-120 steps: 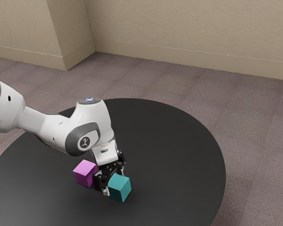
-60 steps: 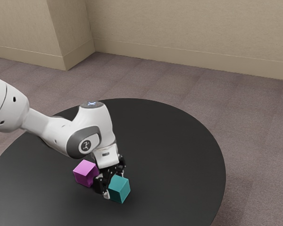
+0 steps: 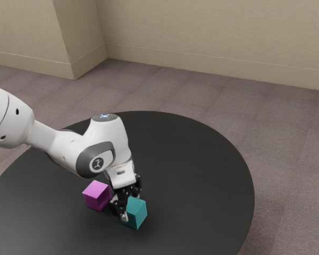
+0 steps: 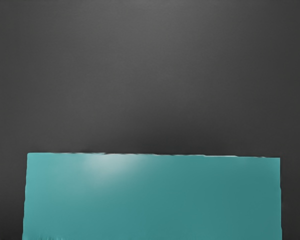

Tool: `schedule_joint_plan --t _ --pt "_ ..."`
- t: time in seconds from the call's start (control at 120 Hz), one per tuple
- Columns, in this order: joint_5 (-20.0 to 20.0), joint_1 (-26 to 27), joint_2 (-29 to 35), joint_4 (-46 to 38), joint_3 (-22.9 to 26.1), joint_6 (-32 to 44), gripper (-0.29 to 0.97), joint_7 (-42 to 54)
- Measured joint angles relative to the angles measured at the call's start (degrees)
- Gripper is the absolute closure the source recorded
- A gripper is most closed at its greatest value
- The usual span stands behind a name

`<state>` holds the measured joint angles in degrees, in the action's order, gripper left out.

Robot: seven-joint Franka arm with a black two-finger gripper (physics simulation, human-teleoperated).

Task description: Pick up the blue block with one arm, and put the blue block on the pink block with one arm

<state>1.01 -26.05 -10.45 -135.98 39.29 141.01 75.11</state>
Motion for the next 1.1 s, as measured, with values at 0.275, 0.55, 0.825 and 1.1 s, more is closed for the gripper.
schedule_joint_plan --t 0.275,0.55,0.825,1.1 --pt "-1.87 -0.21 6.41 -0.78 0.14 -0.01 0.33 -0.62" --pt "7.66 -1.18 26.80 -10.15 0.41 -0.70 0.33 2.29" --pt "18.11 -1.22 26.26 -10.65 -11.59 -3.46 0.33 14.41" --pt "20.18 -0.67 20.64 -6.60 -18.04 -5.81 0.33 29.68"
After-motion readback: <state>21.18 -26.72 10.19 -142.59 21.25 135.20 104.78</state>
